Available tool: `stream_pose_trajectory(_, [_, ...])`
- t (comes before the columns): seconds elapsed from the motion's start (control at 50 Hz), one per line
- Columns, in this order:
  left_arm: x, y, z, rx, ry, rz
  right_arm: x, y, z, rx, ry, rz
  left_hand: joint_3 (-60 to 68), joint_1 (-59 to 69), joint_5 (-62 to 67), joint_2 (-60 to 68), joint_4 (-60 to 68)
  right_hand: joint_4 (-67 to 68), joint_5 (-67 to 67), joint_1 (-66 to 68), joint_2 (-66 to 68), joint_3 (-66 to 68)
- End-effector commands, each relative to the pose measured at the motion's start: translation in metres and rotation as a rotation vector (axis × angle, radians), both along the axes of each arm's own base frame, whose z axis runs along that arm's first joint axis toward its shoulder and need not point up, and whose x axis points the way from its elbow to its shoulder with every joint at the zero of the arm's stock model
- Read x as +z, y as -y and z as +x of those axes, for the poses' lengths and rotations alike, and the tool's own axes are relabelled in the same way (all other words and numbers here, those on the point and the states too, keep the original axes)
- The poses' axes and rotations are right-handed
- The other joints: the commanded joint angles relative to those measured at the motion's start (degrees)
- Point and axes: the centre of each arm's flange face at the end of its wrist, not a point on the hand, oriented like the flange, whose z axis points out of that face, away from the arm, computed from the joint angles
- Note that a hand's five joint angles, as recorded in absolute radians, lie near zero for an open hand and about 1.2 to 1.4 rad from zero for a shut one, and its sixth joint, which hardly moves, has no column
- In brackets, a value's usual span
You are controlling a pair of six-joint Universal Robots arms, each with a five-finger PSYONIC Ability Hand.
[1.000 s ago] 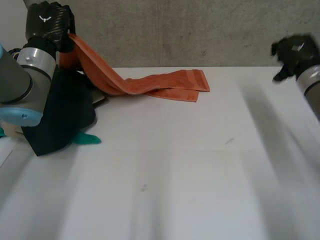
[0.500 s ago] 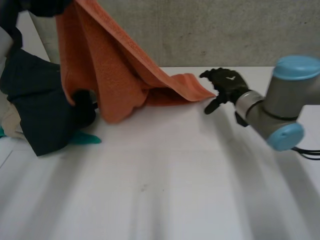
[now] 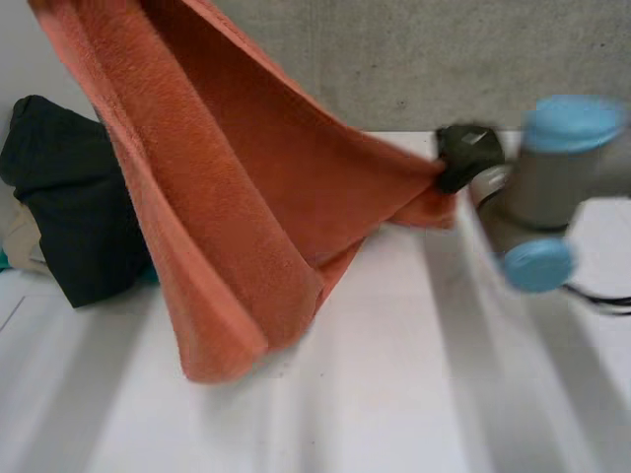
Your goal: Fold the laundry.
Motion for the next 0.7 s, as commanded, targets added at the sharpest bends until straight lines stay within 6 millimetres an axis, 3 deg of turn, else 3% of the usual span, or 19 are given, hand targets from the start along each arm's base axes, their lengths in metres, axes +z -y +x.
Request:
stream_pose_trajectory(0.02, [-0.038, 0.036, 0.032, 0.137, 0.036, 0.208, 0.11, -0.036, -0.076, 0.04, -0.441, -0.252, 11.36, 13.01, 13.43, 11.19, 11.03, 11.54, 13.93, 14.81, 12.29, 12.01])
stream_pose_trajectory(0.1, [-0.071, 0.051, 0.039, 0.158, 0.073, 0.361, 0.151, -0.056, -0.105, -0.017, -0.578, -0.296, 11.36, 13.01, 13.43, 11.19, 11.03, 11.54, 13.93, 14.81, 12.29, 12.01])
stream_pose_trajectory(0.16, [-0.103, 0.064, 0.04, 0.163, 0.097, 0.498, 0.166, -0.068, -0.115, -0.006, -0.612, -0.291, 11.36, 13.01, 13.43, 11.19, 11.03, 11.54, 13.93, 14.81, 12.29, 12.01])
stream_pose_trajectory(0.2, [-0.12, 0.07, 0.038, 0.158, 0.113, 0.568, 0.164, -0.072, -0.113, 0.038, -0.619, -0.273, 11.36, 13.01, 13.43, 11.19, 11.03, 11.54, 13.93, 14.81, 12.29, 12.01])
stream_pose_trajectory(0.3, [-0.166, 0.089, 0.021, 0.122, 0.157, 0.719, 0.128, -0.063, -0.11, 0.152, -0.646, -0.141, 11.36, 13.01, 13.43, 11.19, 11.03, 11.54, 13.93, 14.81, 12.29, 12.01])
stream_pose_trajectory(0.32, [-0.178, 0.097, 0.014, 0.111, 0.171, 0.746, 0.112, -0.057, -0.107, 0.177, -0.658, -0.098, 11.36, 13.01, 13.43, 11.19, 11.03, 11.54, 13.93, 14.81, 12.29, 12.01])
stream_pose_trajectory(0.38, [-0.191, 0.112, 0.003, 0.107, 0.181, 0.75, 0.086, -0.044, -0.103, 0.2, -0.67, -0.037, 11.36, 13.01, 13.43, 11.19, 11.03, 11.54, 13.93, 14.81, 12.29, 12.01])
stream_pose_trajectory(0.42, [-0.2, 0.134, -0.006, 0.127, 0.183, 0.719, 0.065, -0.028, -0.102, 0.187, -0.687, 0.004, 11.36, 13.01, 13.43, 11.19, 11.03, 11.54, 13.93, 14.81, 12.29, 12.01])
stream_pose_trajectory(0.52, [-0.192, 0.185, -0.026, 0.175, 0.163, 0.537, 0.049, 0.013, -0.094, 0.088, -0.698, -0.058, 11.36, 13.01, 13.43, 11.19, 11.03, 11.54, 13.93, 14.81, 12.29, 12.01])
stream_pose_trajectory(0.54, [-0.181, 0.203, -0.031, 0.195, 0.15, 0.437, 0.055, 0.028, -0.091, 0.035, -0.688, -0.129, 11.36, 13.01, 13.43, 11.19, 11.03, 11.54, 13.93, 14.81, 12.29, 12.01])
stream_pose_trajectory(0.6, [-0.159, 0.228, -0.035, 0.216, 0.111, 0.283, 0.075, 0.05, -0.085, -0.056, -0.645, -0.279, 11.36, 13.01, 13.43, 11.19, 11.03, 11.54, 13.93, 14.81, 12.29, 12.01])
stream_pose_trajectory(0.62, [-0.137, 0.24, -0.036, 0.227, 0.071, 0.165, 0.096, 0.06, -0.082, -0.122, -0.6, -0.396, 11.36, 13.01, 13.43, 11.19, 11.03, 11.54, 13.93, 14.81, 12.29, 12.01])
stream_pose_trajectory(0.68, [-0.104, 0.25, -0.036, 0.236, 0.0, -0.002, 0.126, 0.068, -0.079, -0.201, -0.512, -0.569, 11.36, 13.01, 13.43, 11.19, 11.03, 11.54, 13.93, 14.81, 12.29, 12.01])
stream_pose_trajectory(0.7, [-0.086, 0.252, -0.033, 0.243, -0.047, -0.087, 0.146, 0.066, -0.076, -0.219, -0.459, -0.671, 11.36, 13.01, 13.43, 11.19, 11.03, 11.54, 13.93, 14.81, 12.29, 12.01])
